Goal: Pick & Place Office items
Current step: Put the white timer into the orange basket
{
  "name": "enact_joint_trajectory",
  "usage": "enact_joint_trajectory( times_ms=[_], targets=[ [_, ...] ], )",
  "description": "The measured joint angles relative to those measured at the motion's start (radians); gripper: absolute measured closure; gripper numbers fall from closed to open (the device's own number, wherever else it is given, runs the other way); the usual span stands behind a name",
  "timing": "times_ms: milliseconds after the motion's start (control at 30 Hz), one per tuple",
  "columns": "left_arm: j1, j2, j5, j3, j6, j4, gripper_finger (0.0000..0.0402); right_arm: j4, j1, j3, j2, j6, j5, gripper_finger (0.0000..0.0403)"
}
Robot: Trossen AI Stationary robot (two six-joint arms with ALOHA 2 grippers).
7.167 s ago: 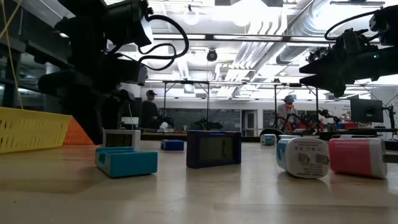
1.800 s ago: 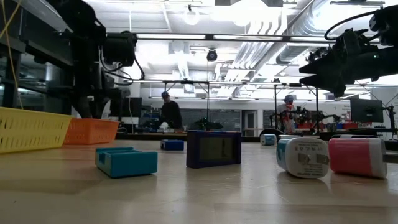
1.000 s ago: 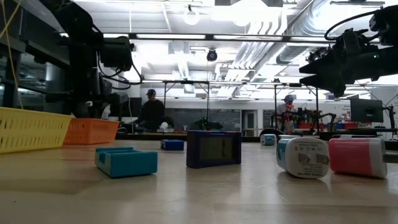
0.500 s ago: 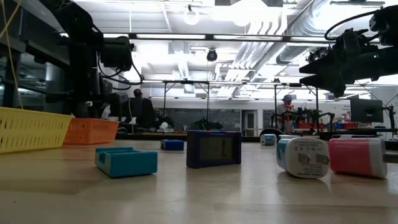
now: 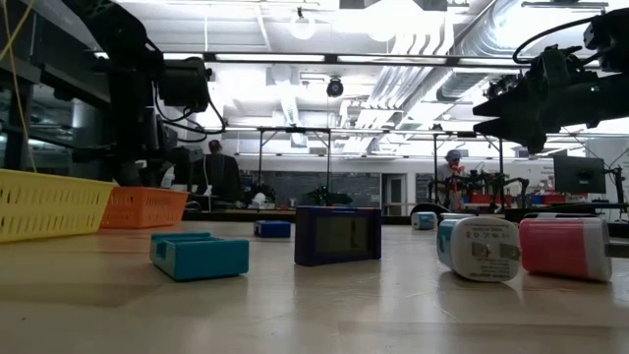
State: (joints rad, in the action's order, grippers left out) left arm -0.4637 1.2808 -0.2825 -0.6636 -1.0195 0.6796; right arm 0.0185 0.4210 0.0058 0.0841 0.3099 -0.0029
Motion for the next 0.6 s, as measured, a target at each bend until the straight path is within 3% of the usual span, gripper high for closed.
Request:
enact_joint_trajectory(
  times_ms=[600],
  targets=[
    [0.000, 0.000, -0.001, 0.000, 0.009, 0.000, 0.0324, 0.000, 0.000, 0.000, 0.000, 0.000, 0.000, 0.0184]
  ],
)
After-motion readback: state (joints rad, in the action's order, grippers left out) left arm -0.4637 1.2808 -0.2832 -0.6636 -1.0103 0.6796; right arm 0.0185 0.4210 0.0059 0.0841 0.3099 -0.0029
